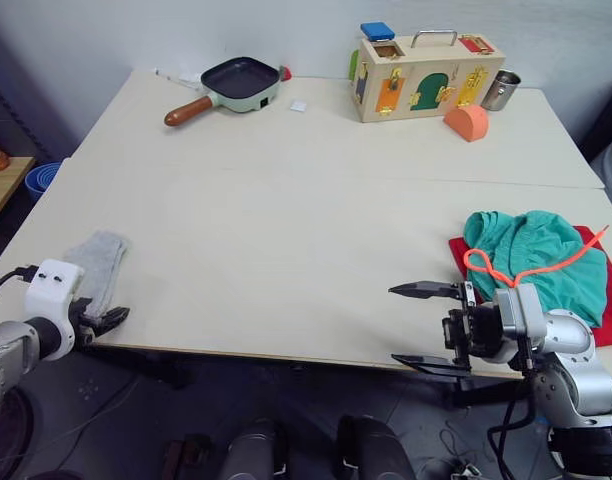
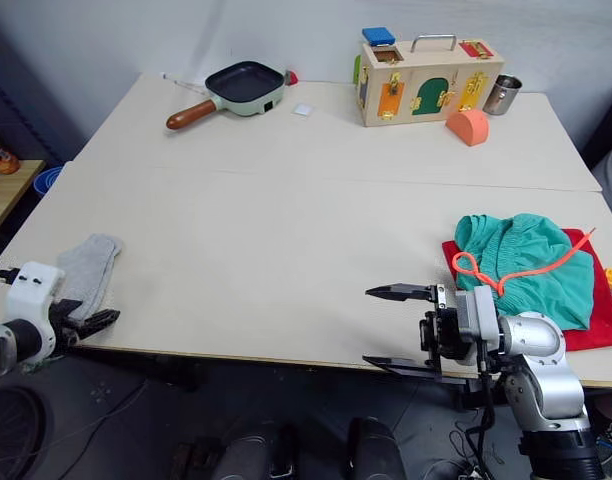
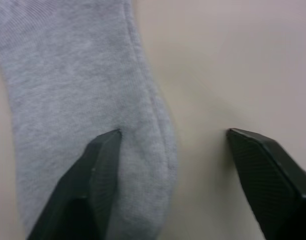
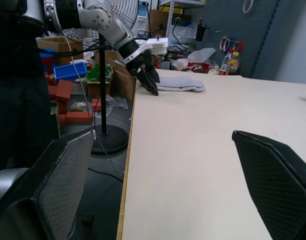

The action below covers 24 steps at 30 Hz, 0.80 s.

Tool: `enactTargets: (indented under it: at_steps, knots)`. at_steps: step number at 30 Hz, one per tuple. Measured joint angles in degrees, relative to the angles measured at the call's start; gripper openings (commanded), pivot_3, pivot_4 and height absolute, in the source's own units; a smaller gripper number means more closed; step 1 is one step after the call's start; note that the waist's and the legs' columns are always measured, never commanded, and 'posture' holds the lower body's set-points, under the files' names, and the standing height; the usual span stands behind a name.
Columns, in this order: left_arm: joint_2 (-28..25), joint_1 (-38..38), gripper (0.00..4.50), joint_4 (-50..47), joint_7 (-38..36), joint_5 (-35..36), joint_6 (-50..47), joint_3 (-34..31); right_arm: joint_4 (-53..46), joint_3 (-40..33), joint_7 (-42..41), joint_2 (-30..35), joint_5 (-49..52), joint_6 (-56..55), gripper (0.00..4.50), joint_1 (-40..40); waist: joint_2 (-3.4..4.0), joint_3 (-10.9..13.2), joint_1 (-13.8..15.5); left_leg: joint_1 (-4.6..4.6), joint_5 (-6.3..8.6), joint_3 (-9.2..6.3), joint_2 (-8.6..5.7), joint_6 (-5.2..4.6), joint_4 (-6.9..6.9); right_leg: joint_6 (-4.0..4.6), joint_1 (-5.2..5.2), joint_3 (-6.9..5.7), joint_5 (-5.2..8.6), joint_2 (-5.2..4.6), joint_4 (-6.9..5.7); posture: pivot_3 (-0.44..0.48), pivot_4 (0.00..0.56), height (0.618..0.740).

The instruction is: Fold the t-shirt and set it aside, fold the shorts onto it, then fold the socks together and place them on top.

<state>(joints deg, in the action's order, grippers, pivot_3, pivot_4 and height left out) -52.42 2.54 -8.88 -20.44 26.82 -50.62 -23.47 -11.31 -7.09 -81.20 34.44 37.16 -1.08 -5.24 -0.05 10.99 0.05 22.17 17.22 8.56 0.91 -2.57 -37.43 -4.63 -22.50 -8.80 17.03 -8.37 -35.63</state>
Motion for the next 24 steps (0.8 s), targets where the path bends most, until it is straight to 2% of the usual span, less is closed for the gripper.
enactTargets:
  at_steps: [8,9,18,21,24]
  knots:
    - [0.94,-1.77,0.19,5.13,0.29,-5.26,4.12,1.94,0.02,0.01,2.62,-0.01,-0.11,0.37,4.5,-0.41,0.48,-0.28,-0.09,-0.09,-0.18,0.0,0.0,0.1,0.27,0.15,-0.11,-0.02,0.08,0.02,-0.16,0.0,0.15,0.74]
    - [1.04,-1.71,0.01,5.65,0.22,-5.64,4.72,1.67,0.06,0.0,2.95,-0.01,-0.16,0.51,4.5,-0.41,0.49,-0.29,-0.17,-0.1,-0.19,0.0,0.0,0.09,0.27,0.15,-0.11,-0.02,0.09,0.03,-0.17,0.0,0.15,0.74]
    - [1.32,-2.05,0.01,11.04,-6.89,-7.63,15.58,1.28,0.07,-0.11,5.58,0.94,-0.67,2.35,4.5,-1.1,0.49,-0.29,-0.1,-0.08,-0.19,0.0,0.0,0.08,0.26,0.17,-0.12,-0.03,0.09,0.01,-0.15,0.0,0.15,0.74]
    - [2.31,-2.6,0.01,11.61,-13.32,-7.51,21.52,2.84,0.08,-0.17,5.92,1.36,-0.69,2.43,4.5,-1.15,0.45,-0.27,0.5,-0.02,-0.16,-0.02,-0.03,0.02,0.23,0.16,-0.1,-0.08,0.09,-0.05,-0.07,0.0,0.15,0.74]
    - [2.42,-3.61,0.01,9.31,-19.76,-7.29,25.09,7.04,0.18,-0.24,6.0,1.42,-0.71,2.37,4.5,-1.18,0.43,-0.27,1.12,0.01,-0.12,-0.02,-0.05,-0.04,0.22,0.15,-0.08,-0.09,0.08,-0.06,0.02,0.0,0.15,0.74]
